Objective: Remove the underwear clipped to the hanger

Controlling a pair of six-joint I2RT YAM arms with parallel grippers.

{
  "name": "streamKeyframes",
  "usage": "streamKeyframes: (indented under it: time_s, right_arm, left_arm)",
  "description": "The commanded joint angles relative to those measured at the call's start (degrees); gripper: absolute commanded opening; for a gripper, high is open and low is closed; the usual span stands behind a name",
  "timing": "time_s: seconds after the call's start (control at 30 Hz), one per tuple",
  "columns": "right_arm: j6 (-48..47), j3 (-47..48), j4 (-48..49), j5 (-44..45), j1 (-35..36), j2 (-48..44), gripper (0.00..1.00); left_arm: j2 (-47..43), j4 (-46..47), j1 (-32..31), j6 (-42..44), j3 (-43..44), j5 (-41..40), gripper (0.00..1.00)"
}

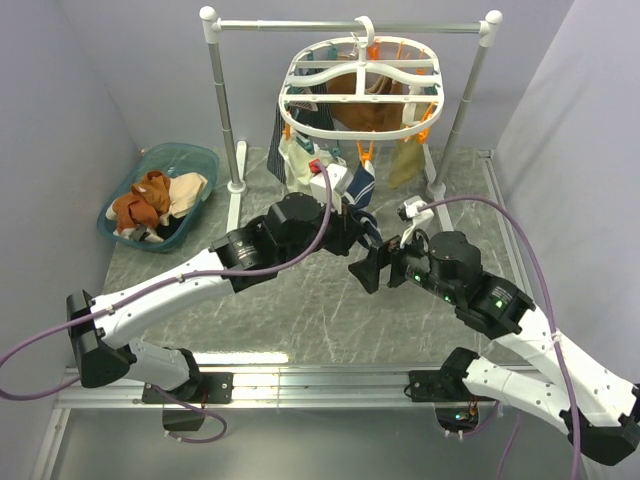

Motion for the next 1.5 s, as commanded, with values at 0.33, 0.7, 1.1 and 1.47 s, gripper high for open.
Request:
streamKeyframes:
  time_s: [0.33,0.7,1.1,1.47]
  right_arm:
    - [-3.88,0.98,13.55,13.57,0.83,4.11,0.80]
    - [-2.55,-0.43,10.74,11.02,0.83,2.44,0.00]
    - [-1.94,-1.04,10.03,7.68,0.83,3.05,0.00]
    - [-2.56,1.07,9.33,6.19,0.83,4.02,0.00]
  left_arm:
    - [1.52,-1.12,0.59,-4.15,3.63,12.76,0.00]
    - [-3.04,0.29,4.28,-6.88,1.17,13.04,0.60]
    - [-1.04,-2.77,9.03,-5.75,12.92,8.05,0.99]
    - [14.77,-14.38,9.03,-1.70,37.19,0.47,0.99]
